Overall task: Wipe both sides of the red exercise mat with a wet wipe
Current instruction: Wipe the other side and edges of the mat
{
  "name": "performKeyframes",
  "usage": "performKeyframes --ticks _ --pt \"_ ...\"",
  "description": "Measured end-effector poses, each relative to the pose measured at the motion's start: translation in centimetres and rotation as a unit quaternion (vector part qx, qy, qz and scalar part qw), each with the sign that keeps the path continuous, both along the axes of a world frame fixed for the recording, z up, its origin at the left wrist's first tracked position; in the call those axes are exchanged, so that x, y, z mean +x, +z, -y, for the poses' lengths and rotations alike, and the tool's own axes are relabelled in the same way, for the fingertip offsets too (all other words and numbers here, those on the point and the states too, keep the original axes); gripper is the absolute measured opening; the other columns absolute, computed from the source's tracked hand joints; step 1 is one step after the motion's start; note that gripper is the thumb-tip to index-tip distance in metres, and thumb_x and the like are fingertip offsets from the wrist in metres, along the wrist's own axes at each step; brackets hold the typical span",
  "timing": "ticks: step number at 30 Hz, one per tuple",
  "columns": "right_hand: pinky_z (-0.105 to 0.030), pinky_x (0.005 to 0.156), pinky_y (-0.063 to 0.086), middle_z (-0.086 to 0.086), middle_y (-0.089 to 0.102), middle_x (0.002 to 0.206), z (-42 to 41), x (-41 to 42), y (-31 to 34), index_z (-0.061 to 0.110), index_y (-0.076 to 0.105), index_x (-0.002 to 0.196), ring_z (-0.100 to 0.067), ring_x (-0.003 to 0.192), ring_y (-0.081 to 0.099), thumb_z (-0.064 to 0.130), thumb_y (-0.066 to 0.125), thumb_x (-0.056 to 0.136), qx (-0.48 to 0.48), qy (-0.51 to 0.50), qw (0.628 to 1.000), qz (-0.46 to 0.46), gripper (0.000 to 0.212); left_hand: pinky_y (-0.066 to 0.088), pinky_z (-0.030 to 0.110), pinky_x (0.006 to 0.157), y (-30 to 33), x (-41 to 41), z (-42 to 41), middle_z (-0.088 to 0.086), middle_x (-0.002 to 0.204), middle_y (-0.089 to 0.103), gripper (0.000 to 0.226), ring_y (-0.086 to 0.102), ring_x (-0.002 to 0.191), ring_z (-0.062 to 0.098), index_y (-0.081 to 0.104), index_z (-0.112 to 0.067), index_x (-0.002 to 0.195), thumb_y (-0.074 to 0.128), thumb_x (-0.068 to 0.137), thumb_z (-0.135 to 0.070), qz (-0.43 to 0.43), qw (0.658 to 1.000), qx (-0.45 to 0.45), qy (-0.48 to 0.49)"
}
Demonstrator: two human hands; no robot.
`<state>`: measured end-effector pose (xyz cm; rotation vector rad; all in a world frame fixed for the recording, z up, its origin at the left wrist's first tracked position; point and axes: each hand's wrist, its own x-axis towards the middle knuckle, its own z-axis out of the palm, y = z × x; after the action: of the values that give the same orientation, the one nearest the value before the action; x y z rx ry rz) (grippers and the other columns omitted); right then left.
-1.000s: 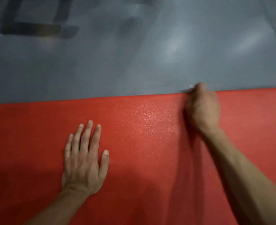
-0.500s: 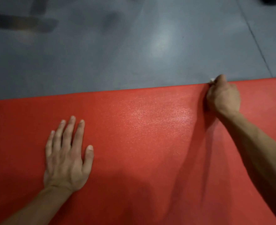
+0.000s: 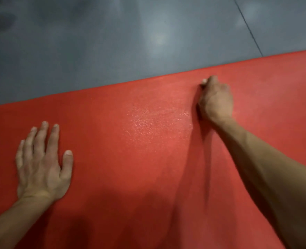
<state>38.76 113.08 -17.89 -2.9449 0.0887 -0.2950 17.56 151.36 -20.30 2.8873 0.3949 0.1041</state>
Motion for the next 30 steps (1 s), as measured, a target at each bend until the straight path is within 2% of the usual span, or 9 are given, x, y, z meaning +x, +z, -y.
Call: performKeyframes --ticks 6,8,10,12,14,22,26,28,30 --pt "-0.043 0.074 0.042 -0.003 0.065 0.092 -8.3 -7.5 -0.6 0.015 0.062 0.11 -0.03 0.084 0.054 0.023 0.047 0.099 -0.005 0.402 0.915 -0.029 0.02 0.013 0.059 0.125 -1.3 -0.2 -0.7 0.015 0.167 0.023 0.072 0.018 0.154 0.038 0.031 -0.014 0.158 0.035 0.093 -0.044 0.022 1.0 0.0 -0.012" --pt "-0.042 0.077 0.04 -0.001 0.067 0.097 -3.9 -6.2 0.0 0.021 0.063 0.108 -0.03 0.088 0.058 0.022 0.053 0.096 0.003 0.352 0.936 -0.005 0.016 0.016 0.064 0.123 -2.0 -0.2 -1.1 0.013 0.168 0.02 0.071 0.016 0.155 0.036 0.029 -0.016 0.159 0.034 0.094 -0.046 0.024 0.999 -0.009 -0.019" --pt "-0.046 0.079 0.04 -0.012 0.066 0.097 2.2 -3.8 0.1 0.015 0.063 0.104 -0.038 0.088 0.06 0.021 0.051 0.095 -0.008 0.175 0.984 0.033 0.016 0.017 0.064 0.123 -2.1 -0.2 -0.9 0.013 0.168 0.02 0.071 0.016 0.155 0.037 0.03 -0.015 0.159 0.034 0.094 -0.045 0.029 0.999 -0.012 -0.016" --pt "-0.055 0.08 0.044 -0.024 0.061 0.1 8.0 -2.1 0.6 0.005 0.059 0.103 -0.046 0.091 0.057 0.033 0.033 0.093 -0.009 -0.007 1.0 0.004 0.039 0.016 0.062 0.123 -2.0 -0.1 -0.7 0.014 0.167 0.021 0.071 0.016 0.154 0.038 0.03 -0.015 0.159 0.034 0.094 -0.045 0.028 1.0 -0.003 -0.013" --pt "-0.057 0.081 0.044 -0.028 0.059 0.103 8.1 -2.0 0.9 0.002 0.058 0.104 -0.048 0.094 0.055 0.04 0.023 0.089 0.0 -0.063 0.998 -0.017 0.053 0.016 0.063 0.123 -2.3 -0.1 -1.2 0.012 0.169 0.019 0.071 0.014 0.156 0.036 0.028 -0.017 0.16 0.034 0.095 -0.046 0.025 0.999 -0.009 -0.018" --pt "-0.041 0.074 0.038 -0.003 0.058 0.092 -0.8 -9.8 -0.4 0.019 0.055 0.105 -0.025 0.083 0.049 0.034 0.045 0.102 0.001 0.346 0.938 -0.021 0.018 0.017 0.064 0.123 -3.6 -0.1 -2.2 0.002 0.172 0.01 0.073 0.012 0.158 0.032 0.022 -0.023 0.162 0.032 0.095 -0.049 0.012 1.0 -0.011 -0.02" --pt "-0.051 0.083 0.046 -0.016 0.067 0.106 11.1 -5.1 -0.3 0.015 0.062 0.108 -0.041 0.096 0.059 0.03 0.04 0.097 -0.024 0.051 0.998 0.0 0.029 0.016 0.063 0.123 -3.7 -0.1 -2.4 0.005 0.171 0.012 0.073 0.012 0.157 0.032 0.022 -0.023 0.162 0.033 0.095 -0.049 0.012 1.0 -0.013 -0.02" --pt "-0.054 0.088 0.047 -0.021 0.066 0.112 14.1 -4.8 0.5 0.011 0.061 0.11 -0.044 0.102 0.058 0.028 0.038 0.097 0.02 -0.123 0.992 -0.02 0.031 0.016 0.063 0.123 -3.9 -0.1 -2.4 0.004 0.172 0.011 0.073 0.012 0.158 0.032 0.021 -0.024 0.163 0.032 0.095 -0.05 0.014 1.0 -0.011 -0.018" --pt "-0.054 0.088 0.047 -0.019 0.066 0.111 10.9 -5.6 0.7 0.013 0.061 0.109 -0.043 0.102 0.059 0.031 0.036 0.096 0.04 -0.136 0.99 -0.025 0.034 0.016 0.063 0.123 -3.7 -0.1 -2.3 0.004 0.172 0.011 0.074 0.012 0.158 0.032 0.021 -0.024 0.163 0.032 0.095 -0.05 0.008 1.0 -0.014 -0.017"
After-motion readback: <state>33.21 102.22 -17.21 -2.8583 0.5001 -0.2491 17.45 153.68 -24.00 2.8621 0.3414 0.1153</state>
